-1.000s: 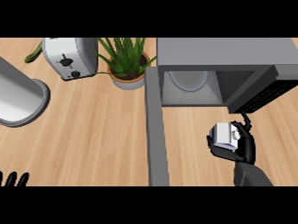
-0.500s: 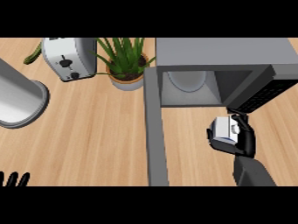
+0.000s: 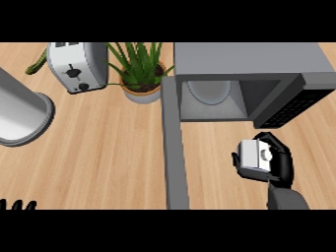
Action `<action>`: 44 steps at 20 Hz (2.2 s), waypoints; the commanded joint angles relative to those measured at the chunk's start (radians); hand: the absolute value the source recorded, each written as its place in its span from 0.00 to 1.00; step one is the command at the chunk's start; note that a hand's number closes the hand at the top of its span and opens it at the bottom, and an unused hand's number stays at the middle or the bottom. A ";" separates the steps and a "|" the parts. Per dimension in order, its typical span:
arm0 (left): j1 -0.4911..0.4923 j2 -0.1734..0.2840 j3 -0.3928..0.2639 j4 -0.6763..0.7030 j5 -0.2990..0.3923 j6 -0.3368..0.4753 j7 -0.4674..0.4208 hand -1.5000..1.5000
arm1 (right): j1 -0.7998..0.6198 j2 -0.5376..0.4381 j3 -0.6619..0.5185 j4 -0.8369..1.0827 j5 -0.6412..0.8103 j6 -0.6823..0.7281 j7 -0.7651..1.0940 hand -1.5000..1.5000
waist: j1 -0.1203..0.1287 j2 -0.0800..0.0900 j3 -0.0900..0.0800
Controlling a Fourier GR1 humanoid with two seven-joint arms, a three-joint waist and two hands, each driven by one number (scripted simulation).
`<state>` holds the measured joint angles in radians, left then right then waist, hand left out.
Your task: Pick up the milk, place it into the microwave and close the microwave
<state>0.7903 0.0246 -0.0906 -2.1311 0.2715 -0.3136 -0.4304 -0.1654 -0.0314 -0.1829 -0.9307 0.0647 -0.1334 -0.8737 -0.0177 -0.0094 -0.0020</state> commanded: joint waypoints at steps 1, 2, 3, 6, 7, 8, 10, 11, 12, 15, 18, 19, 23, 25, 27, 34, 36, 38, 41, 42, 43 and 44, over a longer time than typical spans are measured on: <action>0.037 -0.003 0.000 -0.007 0.000 -0.014 -0.025 0.00 | 0.178 -0.004 0.074 -0.282 -0.003 0.052 0.116 1.00 | 0.006 0.001 0.000; 0.052 -0.023 -0.054 -0.036 -0.052 0.045 -0.029 0.00 | 0.160 -0.032 0.089 -0.328 -0.014 0.105 0.173 1.00 | 0.004 -0.001 0.000; 0.002 0.019 0.039 -0.054 0.056 0.012 0.042 0.00 | 0.202 0.030 0.143 -0.391 -0.005 0.082 0.192 1.00 | -0.001 0.001 0.000; 0.037 -0.023 -0.013 -0.051 -0.010 0.037 0.008 0.00 | 0.268 0.030 0.216 -0.511 -0.148 0.117 0.237 1.00 | 0.007 0.001 0.001; 0.027 -0.024 -0.033 0.013 -0.022 0.042 -0.035 0.00 | 0.272 0.031 0.204 -0.516 -0.186 0.157 0.244 1.00 | 0.011 0.003 0.001; 0.047 0.004 0.038 0.012 0.029 -0.001 -0.039 0.00 | 0.269 0.028 0.173 -0.611 -0.189 0.187 0.336 1.00 | 0.010 0.002 0.000; 0.037 -0.006 0.015 -0.019 0.017 0.010 -0.022 0.00 | 0.273 0.031 0.296 -0.628 -0.200 0.052 0.333 1.00 | 0.019 0.006 0.002; -0.036 0.021 0.067 -0.058 0.096 0.043 0.092 0.00 | 0.250 0.031 0.338 -0.616 -0.215 0.003 0.342 1.00 | 0.016 0.008 0.002; 0.035 0.015 0.052 0.029 0.046 -0.029 -0.043 0.00 | 0.242 0.031 0.324 -0.677 -0.198 0.000 0.411 1.00 | 0.022 0.006 0.001; 0.051 -0.006 0.032 0.002 0.019 -0.013 -0.033 0.00 | 0.227 0.031 0.355 -0.693 -0.119 -0.086 0.425 1.00 | 0.024 0.007 0.002; 0.006 0.032 0.089 -0.023 0.112 -0.021 0.021 0.00 | 0.104 0.031 0.367 -0.574 -0.085 -0.180 0.434 1.00 | 0.027 0.009 0.002; 0.045 0.004 0.047 -0.002 0.037 -0.024 -0.030 0.00 | 0.102 0.031 0.354 -0.570 -0.060 -0.158 0.437 1.00 | 0.028 0.008 0.002; 0.035 0.036 0.132 0.042 0.094 -0.062 -0.045 0.00 | -0.053 0.031 0.332 -0.402 -0.094 -0.204 0.444 1.00 | 0.032 0.010 0.002; -0.073 0.050 0.162 0.040 0.136 -0.019 0.050 0.00 | -0.008 0.031 0.440 -0.457 -0.074 -0.295 0.488 1.00 | 0.024 0.009 0.002; 0.008 0.049 0.144 0.038 0.116 -0.065 0.006 0.00 | -0.113 0.031 0.343 -0.285 -0.063 -0.269 0.469 1.00 | 0.032 0.010 0.002; 0.051 0.019 0.119 0.019 0.090 -0.088 -0.023 0.00 | -0.368 0.031 0.294 0.102 -0.188 -0.340 0.340 1.00 | 0.048 0.014 0.003; 0.012 0.050 0.170 0.083 0.108 -0.113 -0.044 0.00 | -0.467 0.031 0.241 0.211 -0.210 -0.347 0.332 1.00 | 0.057 0.017 0.003; 0.013 0.024 0.141 0.100 0.078 -0.117 -0.059 0.00 | -0.516 0.019 0.176 0.311 -0.186 -0.316 0.300 1.00 | 0.054 0.017 0.003; 0.001 0.054 0.182 0.075 0.132 -0.125 -0.033 0.00 | -0.557 -0.011 0.157 0.446 -0.151 -0.356 0.247 1.00 | 0.064 0.022 0.003; -0.070 0.060 0.205 0.159 0.117 -0.122 -0.056 0.00 | -0.582 -0.012 0.146 0.491 -0.152 -0.355 0.236 1.00 | 0.065 0.026 0.003; -0.071 0.043 0.157 0.064 0.117 -0.071 0.028 0.00 | -0.582 -0.049 0.138 0.518 -0.145 -0.342 0.199 1.00 | 0.068 0.032 0.005; -0.022 0.025 0.137 0.064 0.083 -0.088 -0.008 0.00 | -0.612 -0.053 0.126 0.554 -0.142 -0.364 0.201 1.00 | 0.081 0.031 0.005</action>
<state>0.7586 0.0634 0.0680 -2.0511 0.3734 -0.4066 -0.4477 -0.7063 -0.0474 -0.0171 -0.5186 -0.0915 -0.4790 -0.6237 0.0478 0.0160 0.0018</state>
